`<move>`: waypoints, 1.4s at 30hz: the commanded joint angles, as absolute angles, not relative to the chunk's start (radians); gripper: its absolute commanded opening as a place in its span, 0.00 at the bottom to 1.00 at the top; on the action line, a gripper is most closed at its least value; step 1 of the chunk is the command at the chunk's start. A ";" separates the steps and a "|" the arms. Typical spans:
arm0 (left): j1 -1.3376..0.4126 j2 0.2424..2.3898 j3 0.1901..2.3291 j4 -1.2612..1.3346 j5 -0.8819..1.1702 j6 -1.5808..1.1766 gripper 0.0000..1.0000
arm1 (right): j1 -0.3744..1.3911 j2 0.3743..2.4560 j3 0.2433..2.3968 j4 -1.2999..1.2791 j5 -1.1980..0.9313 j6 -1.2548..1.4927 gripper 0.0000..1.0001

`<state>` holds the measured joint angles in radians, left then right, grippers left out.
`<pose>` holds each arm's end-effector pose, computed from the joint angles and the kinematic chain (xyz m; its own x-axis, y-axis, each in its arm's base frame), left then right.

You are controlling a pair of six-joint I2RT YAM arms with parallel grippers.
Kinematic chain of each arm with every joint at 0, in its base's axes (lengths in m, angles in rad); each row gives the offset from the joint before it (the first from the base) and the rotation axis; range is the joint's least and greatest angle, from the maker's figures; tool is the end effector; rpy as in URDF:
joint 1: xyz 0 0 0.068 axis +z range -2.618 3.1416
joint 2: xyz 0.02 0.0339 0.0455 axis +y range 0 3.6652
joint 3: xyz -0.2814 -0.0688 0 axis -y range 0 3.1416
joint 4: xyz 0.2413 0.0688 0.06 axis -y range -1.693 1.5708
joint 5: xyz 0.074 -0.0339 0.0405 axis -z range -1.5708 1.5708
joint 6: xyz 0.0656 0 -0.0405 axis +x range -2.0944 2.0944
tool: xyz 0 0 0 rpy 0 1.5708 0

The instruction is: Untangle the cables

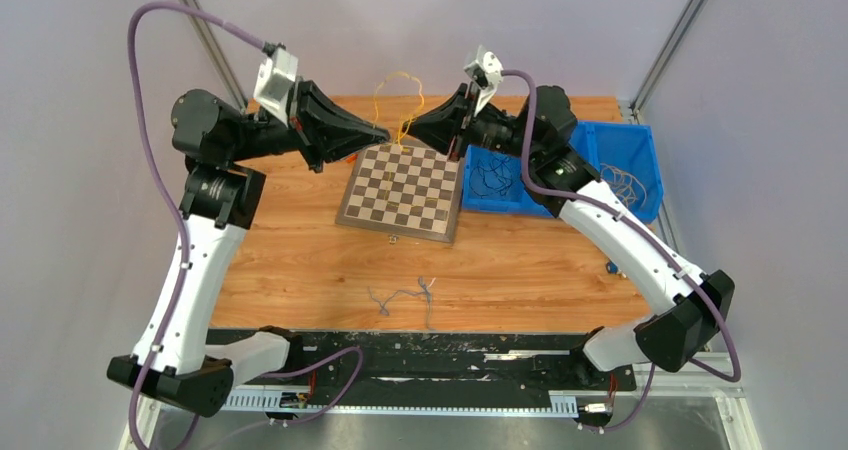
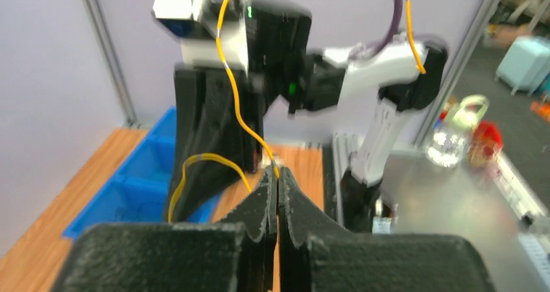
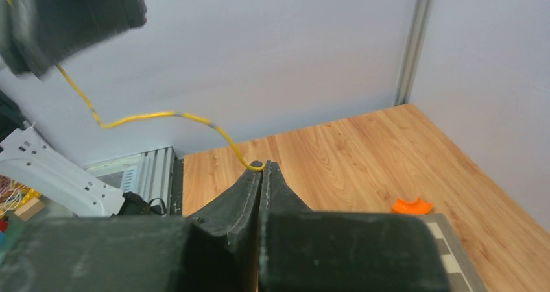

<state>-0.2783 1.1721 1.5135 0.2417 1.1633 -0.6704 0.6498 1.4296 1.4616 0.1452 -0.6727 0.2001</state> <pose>0.1772 -0.1133 0.5652 -0.1106 -0.2245 -0.9682 0.9917 0.0396 -0.1225 0.2484 0.2401 0.4819 -0.0536 0.1545 -0.9865 -0.9703 0.2254 0.0880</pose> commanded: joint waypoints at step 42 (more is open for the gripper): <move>0.040 1.063 1.015 -0.496 0.740 -0.064 0.66 | 0.715 1.550 1.348 -0.570 -0.396 -0.530 0.71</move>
<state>-0.0082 1.1213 1.0260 -0.5453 0.7853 0.0460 0.6163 1.4124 1.2724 -0.5640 -0.5186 -0.3794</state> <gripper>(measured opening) 0.659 0.723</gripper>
